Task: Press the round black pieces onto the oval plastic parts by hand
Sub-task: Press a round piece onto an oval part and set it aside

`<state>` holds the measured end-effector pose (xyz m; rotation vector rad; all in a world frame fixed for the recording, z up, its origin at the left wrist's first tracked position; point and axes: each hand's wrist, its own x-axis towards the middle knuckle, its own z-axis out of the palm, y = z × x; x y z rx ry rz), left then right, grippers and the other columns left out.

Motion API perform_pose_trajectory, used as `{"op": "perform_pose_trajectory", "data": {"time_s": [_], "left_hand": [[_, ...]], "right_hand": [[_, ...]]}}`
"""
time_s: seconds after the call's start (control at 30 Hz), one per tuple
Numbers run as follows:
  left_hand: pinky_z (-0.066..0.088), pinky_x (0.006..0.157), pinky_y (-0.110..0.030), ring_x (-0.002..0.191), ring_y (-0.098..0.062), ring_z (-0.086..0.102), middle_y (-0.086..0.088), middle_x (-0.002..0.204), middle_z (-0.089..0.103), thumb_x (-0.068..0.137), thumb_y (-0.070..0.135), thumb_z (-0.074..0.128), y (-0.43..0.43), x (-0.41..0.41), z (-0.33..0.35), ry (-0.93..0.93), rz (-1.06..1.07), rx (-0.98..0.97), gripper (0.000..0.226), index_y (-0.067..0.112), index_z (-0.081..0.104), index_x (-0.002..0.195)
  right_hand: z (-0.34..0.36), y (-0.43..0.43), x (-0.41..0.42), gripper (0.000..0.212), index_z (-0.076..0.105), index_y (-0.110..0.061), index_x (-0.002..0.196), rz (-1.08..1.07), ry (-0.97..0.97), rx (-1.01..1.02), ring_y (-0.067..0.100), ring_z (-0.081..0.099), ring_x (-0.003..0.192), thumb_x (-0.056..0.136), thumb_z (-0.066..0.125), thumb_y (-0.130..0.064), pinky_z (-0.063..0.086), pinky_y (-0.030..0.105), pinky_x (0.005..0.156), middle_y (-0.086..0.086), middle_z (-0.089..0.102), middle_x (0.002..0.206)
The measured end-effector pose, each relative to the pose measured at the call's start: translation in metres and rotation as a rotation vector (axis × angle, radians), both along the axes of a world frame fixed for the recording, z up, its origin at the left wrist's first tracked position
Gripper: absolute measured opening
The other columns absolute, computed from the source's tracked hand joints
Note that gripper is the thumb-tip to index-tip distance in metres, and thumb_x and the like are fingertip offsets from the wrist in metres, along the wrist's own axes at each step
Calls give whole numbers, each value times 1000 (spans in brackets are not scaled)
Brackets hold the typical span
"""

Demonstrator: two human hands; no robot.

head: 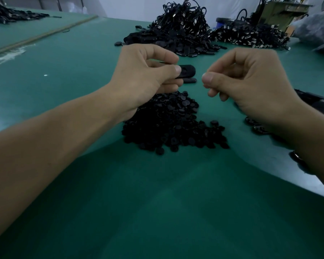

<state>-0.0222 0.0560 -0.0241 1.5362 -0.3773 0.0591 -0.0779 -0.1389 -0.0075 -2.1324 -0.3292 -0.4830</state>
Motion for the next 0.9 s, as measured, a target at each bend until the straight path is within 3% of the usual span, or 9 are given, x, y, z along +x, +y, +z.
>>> {"op": "perform_pose_trajectory", "data": {"time_s": [0.23, 0.33, 0.43, 0.73, 0.8, 0.9], "left_hand": [[61, 68, -26, 75, -23, 77, -10, 78, 77, 87, -1, 73, -4, -4, -1, -11, -50, 5, 9, 8, 71, 87], [60, 67, -25, 74, -22, 77, -10, 76, 76, 86, -4, 74, -7, -7, 0, -24, -60, 6, 13, 9, 71, 85], [60, 66, -25, 73, -23, 77, -12, 76, 76, 85, -6, 74, -8, -9, 1, -31, -66, 3, 15, 8, 72, 83], [61, 69, -27, 75, -23, 77, -16, 85, 76, 84, -5, 75, -12, -15, 3, -70, -108, 28, 12, 5, 71, 89], [61, 68, -26, 75, -23, 77, -15, 84, 76, 84, -5, 75, -12, -15, 2, -78, -111, 38, 12, 6, 71, 89], [61, 69, -26, 75, -22, 76, -13, 81, 76, 85, -4, 75, -12, -15, 2, -98, -115, 59, 12, 7, 71, 89]], "right_hand": [[2, 0, 2, 15, 69, -9, 104, 12, 50, 183, 17, 76, 76, 91, 70, -2, 59, 23, 70, 3, 77, 81], [2, 2, 1, 11, 72, -15, 92, -13, -2, 113, 9, 73, 72, 90, 72, -5, 58, 20, 67, 0, 76, 77], [2, 5, 0, 14, 74, -25, 85, -45, -56, 39, -2, 59, 60, 88, 75, -11, 49, 13, 60, -10, 70, 68], [1, 11, -1, 14, 72, -24, 88, -82, -70, -50, 1, 65, 65, 90, 73, -11, 46, 11, 61, -6, 71, 75], [1, 11, -1, 16, 71, -25, 87, -83, -78, -65, 3, 66, 68, 90, 72, -10, 50, 14, 63, -6, 71, 77], [1, 11, -2, 17, 66, -25, 86, -103, -96, -97, 12, 70, 75, 88, 74, -10, 59, 31, 74, -4, 70, 80]]}}
